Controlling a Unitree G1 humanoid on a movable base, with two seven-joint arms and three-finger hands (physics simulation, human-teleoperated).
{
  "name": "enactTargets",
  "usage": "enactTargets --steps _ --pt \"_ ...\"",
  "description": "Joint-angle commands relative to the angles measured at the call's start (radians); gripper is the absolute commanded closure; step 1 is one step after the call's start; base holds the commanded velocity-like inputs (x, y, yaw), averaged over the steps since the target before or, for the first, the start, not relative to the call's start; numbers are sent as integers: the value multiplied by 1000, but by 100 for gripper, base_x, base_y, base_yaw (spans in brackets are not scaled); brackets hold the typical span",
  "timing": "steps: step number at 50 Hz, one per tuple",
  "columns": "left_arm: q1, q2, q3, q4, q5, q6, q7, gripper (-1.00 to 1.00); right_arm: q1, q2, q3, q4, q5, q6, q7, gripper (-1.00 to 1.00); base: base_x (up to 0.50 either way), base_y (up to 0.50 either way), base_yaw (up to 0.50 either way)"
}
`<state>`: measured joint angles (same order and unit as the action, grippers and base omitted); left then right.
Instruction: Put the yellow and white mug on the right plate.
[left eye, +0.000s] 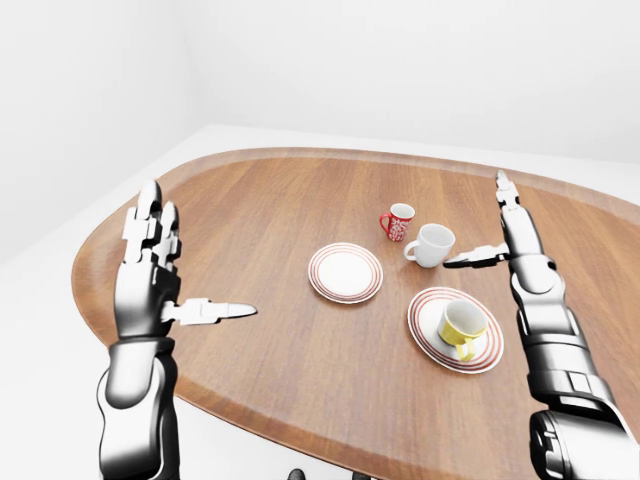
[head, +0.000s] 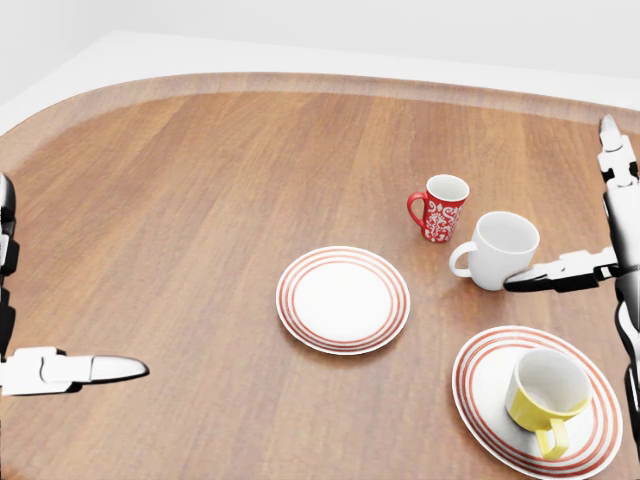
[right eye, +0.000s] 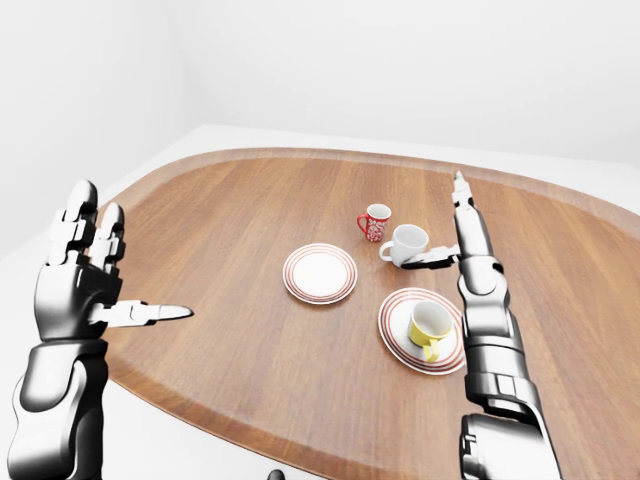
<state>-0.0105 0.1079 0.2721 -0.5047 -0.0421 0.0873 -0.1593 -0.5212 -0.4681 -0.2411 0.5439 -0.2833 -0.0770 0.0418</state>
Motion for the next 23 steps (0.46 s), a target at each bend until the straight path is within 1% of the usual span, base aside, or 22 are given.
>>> enactTargets --steps 1,2,3,6,16,20,23 --pt "8 -7 -3 -79 -1 0 -11 -100 123 54 -53 -446 22 72 111 -100 0 0 0" --pt "9 -8 -3 -90 -2 0 -13 -100 133 60 -57 -490 24 92 122 -100 0 0 0" --pt "9 -9 -3 -103 -3 0 -14 -100 144 67 -61 -548 27 120 137 -100 0 0 0" --pt "9 -11 -1 -138 -7 0 -16 -100 164 83 -68 -649 30 164 163 -100 0 0 0" --pt "2 -15 20 -363 -43 0 -28 -100 210 114 -106 -1003 76 164 259 -100 0 0 0" --pt "-13 -11 39 -434 -62 0 -30 -100 222 128 -112 -1132 99 164 291 -100 0 0 0" --pt "-27 -7 54 -485 -81 0 -29 -100 233 144 -118 -1272 134 164 320 -100 0 0 0"
